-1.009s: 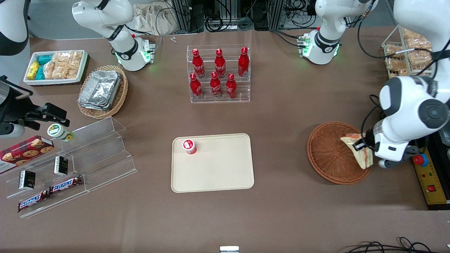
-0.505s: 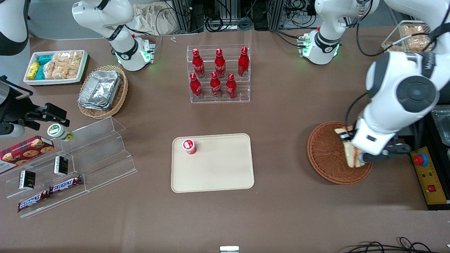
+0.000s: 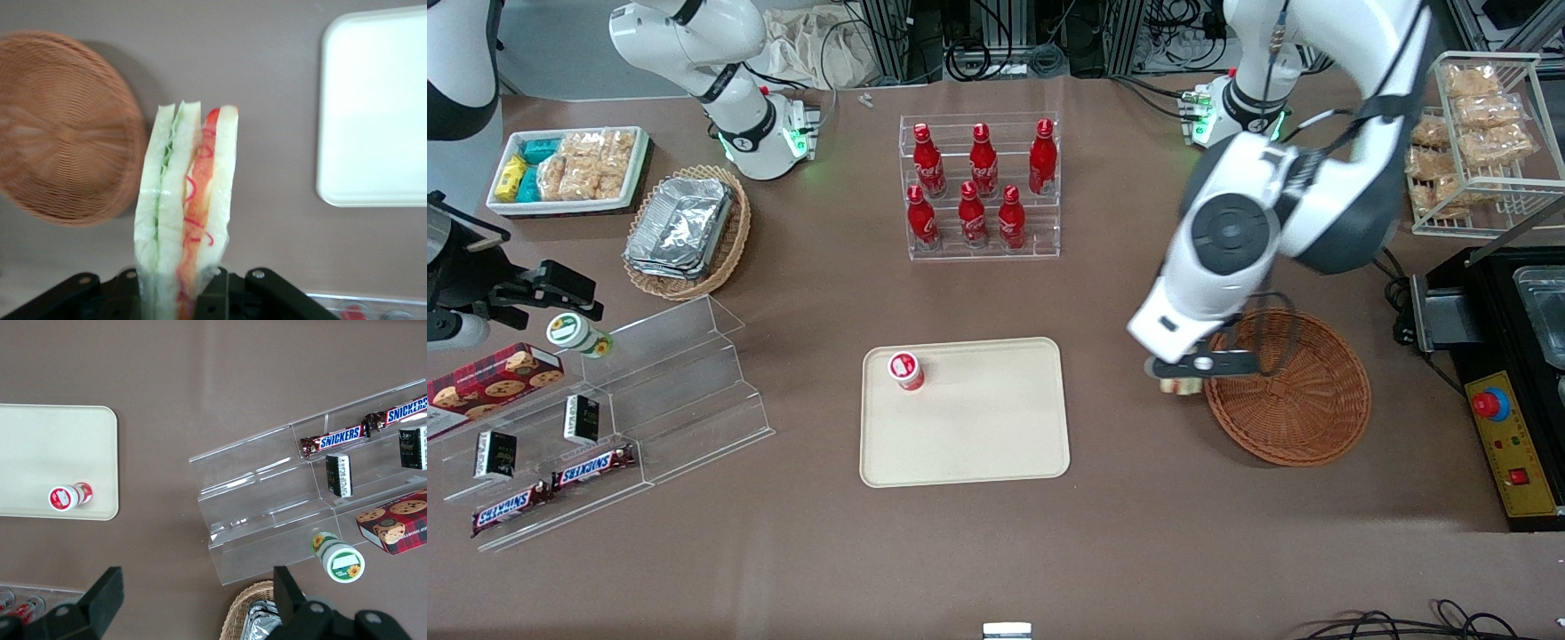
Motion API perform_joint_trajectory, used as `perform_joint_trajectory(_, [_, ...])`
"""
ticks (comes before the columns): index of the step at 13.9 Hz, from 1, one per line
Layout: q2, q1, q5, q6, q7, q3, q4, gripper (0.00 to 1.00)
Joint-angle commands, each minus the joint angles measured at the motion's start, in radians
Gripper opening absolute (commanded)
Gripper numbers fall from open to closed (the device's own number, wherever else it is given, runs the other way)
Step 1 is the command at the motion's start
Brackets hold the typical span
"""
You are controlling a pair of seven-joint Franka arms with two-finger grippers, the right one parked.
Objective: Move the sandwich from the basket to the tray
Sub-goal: 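Carry the sandwich with the left gripper over the white tray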
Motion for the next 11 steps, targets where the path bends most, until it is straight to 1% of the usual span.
perform_joint_trajectory(1, [0.177, -0.123, -0.009, 0.022, -0.108, 0.014, 0.161, 0.00])
perform_joint_trajectory(2, [0.219, -0.160, -0.009, 0.064, -0.136, 0.014, 0.184, 0.00])
perform_joint_trajectory(4, [0.278, -0.192, -0.009, 0.182, -0.164, 0.014, 0.191, 0.00])
perform_joint_trajectory(5, [0.296, -0.193, -0.011, 0.233, -0.164, 0.012, 0.189, 0.00])
perform_joint_trajectory(11, [0.404, -0.193, -0.011, 0.371, -0.159, 0.012, 0.192, 0.00])
